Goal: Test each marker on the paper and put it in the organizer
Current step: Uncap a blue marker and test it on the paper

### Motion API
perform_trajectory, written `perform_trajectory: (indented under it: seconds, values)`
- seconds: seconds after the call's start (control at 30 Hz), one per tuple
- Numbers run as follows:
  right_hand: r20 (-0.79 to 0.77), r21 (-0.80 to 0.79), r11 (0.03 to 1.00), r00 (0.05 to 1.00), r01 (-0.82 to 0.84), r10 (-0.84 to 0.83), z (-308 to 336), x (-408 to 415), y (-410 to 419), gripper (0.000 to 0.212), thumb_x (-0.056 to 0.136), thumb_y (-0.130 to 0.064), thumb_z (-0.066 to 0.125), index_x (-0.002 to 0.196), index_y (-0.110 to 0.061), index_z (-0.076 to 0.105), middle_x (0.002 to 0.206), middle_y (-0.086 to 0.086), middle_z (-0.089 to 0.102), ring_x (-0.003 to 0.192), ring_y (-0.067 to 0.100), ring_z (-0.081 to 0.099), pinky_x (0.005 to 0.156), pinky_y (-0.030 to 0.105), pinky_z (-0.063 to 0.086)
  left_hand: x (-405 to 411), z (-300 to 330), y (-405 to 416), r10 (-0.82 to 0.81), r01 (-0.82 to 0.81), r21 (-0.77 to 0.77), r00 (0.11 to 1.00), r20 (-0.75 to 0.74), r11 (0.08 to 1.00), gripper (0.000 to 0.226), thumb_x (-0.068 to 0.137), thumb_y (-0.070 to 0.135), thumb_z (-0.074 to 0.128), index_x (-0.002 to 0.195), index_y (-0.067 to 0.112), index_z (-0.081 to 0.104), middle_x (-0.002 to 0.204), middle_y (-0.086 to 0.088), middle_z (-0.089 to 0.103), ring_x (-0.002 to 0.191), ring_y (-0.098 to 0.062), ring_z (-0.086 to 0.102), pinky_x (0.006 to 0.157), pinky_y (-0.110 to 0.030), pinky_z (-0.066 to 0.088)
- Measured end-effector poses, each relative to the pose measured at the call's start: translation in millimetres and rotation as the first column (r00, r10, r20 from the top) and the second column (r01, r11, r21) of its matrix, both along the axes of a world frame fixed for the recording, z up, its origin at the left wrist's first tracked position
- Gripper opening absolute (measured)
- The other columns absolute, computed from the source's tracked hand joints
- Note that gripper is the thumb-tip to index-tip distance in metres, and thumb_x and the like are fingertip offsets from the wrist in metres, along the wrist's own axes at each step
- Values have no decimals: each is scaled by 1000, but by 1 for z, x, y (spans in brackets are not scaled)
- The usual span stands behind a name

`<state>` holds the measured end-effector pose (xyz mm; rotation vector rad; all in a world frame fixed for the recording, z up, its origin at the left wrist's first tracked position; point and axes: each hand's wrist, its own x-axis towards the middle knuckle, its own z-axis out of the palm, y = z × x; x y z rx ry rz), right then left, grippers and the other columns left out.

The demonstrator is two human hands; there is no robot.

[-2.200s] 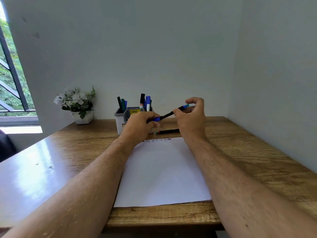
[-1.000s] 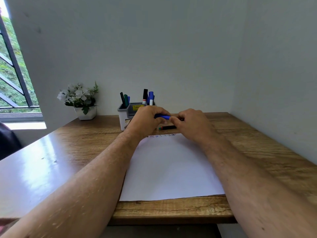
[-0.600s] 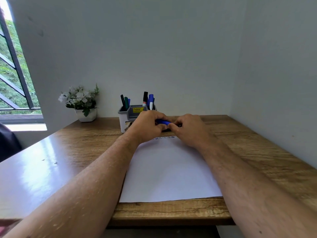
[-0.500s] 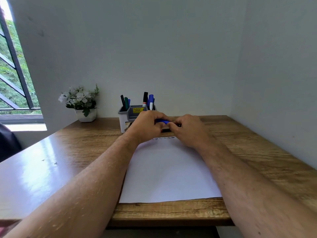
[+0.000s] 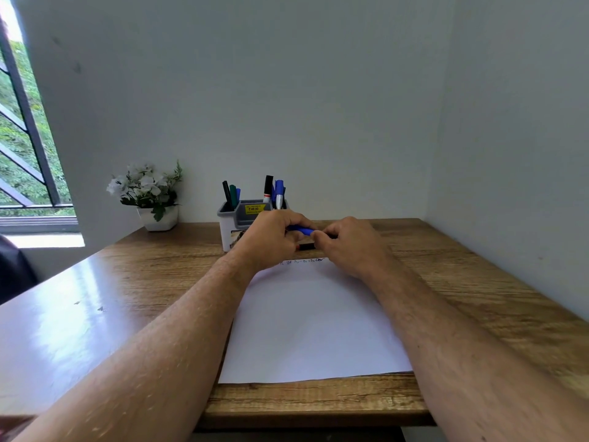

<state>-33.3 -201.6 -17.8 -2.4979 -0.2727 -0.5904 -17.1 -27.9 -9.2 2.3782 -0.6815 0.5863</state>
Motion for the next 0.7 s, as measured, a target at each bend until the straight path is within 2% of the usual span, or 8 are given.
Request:
perform_trajectory:
  seconds: [0.17,0.3,0.43,0.53,0.6,0.67,0.7]
  values:
    - [14,-32,999,1000,19,-18,5,-2,2,41,89,-52,57,59,-25,63,49,-2,51,48,17,48,46,26,33,1,0,1,4,-3,24,1000,-29,1000,32,91,0,56,112,19,72,104,4,71,94,-9,63,86,-20,49]
    - [38,-59,991,993,118,-115,6,-5,3,59,89,-66,54,56,-17,59,48,-1,49,47,17,47,44,25,30,2,1,4,31,-31,14,999,-34,999,32,92,0,54,112,19,71,101,5,69,95,-12,60,89,-25,49]
    - [15,-40,990,990,139,-138,4,-7,5,56,92,-59,53,57,-16,57,51,-1,51,50,16,49,46,25,30,1,1,2,57,-54,26,991,-121,998,24,96,6,45,100,20,63,96,-1,63,89,-18,58,76,-31,48]
    - [-31,-37,989,989,142,-143,5,-9,-5,36,94,-41,56,76,-15,72,59,1,57,55,16,52,48,25,30,2,-1,4,96,-92,27,967,-237,995,12,97,13,47,95,20,55,94,-5,60,85,-20,55,70,-32,43]
    - [-50,43,991,991,126,-124,3,-7,-12,24,93,-30,56,97,-17,76,77,3,68,68,19,58,54,25,37,2,-2,6,111,-111,16,952,-284,994,2,95,20,54,97,21,53,90,-3,58,83,-18,54,66,-30,39]
    - [-51,226,970,995,94,-84,1,-3,-13,30,91,-19,56,118,-27,66,100,4,70,78,19,63,63,24,44,-1,-3,3,99,-88,49,945,-312,995,20,91,33,64,102,21,53,86,3,55,79,-14,52,67,-29,39]
    - [-55,325,944,997,66,-51,-2,-2,-11,36,90,-14,55,121,-34,60,103,4,68,74,19,66,59,26,48,-1,-4,1,102,-75,96,941,-323,993,30,86,42,69,103,22,53,87,5,54,80,-12,52,70,-29,40]
